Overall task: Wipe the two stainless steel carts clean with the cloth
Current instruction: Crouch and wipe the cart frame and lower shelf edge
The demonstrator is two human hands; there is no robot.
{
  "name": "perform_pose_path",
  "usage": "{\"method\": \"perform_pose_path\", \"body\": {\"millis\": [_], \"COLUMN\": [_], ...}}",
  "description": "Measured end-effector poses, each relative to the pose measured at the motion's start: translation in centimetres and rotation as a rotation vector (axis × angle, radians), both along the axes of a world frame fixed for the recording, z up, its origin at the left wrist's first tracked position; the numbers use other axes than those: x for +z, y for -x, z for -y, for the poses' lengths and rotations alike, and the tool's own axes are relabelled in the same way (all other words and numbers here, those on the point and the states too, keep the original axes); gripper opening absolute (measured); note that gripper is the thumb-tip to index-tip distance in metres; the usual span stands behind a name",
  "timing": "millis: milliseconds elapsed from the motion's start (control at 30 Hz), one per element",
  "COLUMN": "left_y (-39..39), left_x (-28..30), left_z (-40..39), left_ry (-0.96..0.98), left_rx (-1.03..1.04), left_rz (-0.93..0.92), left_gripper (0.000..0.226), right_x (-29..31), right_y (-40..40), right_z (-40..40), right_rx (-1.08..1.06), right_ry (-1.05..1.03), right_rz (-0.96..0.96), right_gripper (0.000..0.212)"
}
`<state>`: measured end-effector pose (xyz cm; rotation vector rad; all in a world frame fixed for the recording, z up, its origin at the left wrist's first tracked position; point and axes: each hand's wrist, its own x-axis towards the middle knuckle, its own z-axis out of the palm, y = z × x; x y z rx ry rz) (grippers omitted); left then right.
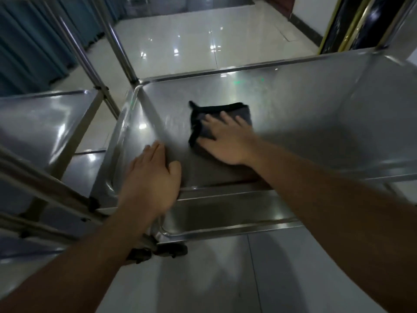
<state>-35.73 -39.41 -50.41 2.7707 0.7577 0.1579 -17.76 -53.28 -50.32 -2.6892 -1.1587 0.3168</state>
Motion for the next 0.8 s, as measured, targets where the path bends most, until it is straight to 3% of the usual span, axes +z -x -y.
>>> {"method": "perform_pose_path", "body": {"millis": [133, 267, 367, 500, 700, 800], "left_y": [0.2, 0.1, 0.1, 0.4, 0.9, 2.0], "left_x": [-0.1, -0.7, -0.7, -0.3, 1.2, 2.1], "left_z": [0.0, 0.1, 0.3, 0.7, 2.1, 2.9], "left_ry": [0.044, 0.037, 0.064, -0.051, -0.267, -0.232], "left_rx": [0.016, 0.049, 0.065, 0.033, -0.026, -0.093], "left_rz": [0.074, 0.113, 0.173, 0.11, 0.059, 0.175], "left_gripper": [0.069, 0.052, 0.066, 0.067, 0.056, 0.055], "right_x": [0.0, 0.2, 0.2, 0.0, -0.4, -1.0], "right_y": [3.5, 5.7, 7.0, 9.2, 11.7, 13.6], "right_z": [2.2, 6.3, 8.7, 11.2, 12.5, 13.3], "right_rx": [0.171, 0.293, 0.351, 0.363, 0.383, 0.503], "right_ry": [0.009, 0.017, -0.031, -0.246, -0.25, -0.252], "right_rz": [-0.042, -0.052, 0.049, 0.114, 0.135, 0.311], "right_gripper": [0.101, 0.103, 0.094, 0.06, 0.067, 0.061]}}
